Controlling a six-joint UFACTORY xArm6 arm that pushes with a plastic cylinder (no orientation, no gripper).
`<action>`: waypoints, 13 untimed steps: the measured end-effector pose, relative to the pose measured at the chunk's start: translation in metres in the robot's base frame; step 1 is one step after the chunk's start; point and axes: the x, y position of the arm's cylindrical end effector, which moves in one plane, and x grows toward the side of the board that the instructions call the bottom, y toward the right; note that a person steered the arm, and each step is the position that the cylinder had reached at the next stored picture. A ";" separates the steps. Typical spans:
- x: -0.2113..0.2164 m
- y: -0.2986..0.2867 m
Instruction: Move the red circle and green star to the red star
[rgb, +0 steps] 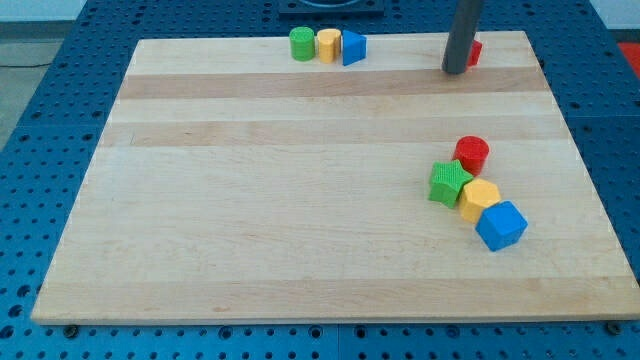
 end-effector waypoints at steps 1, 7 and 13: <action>-0.016 0.007; 0.116 -0.098; 0.213 -0.068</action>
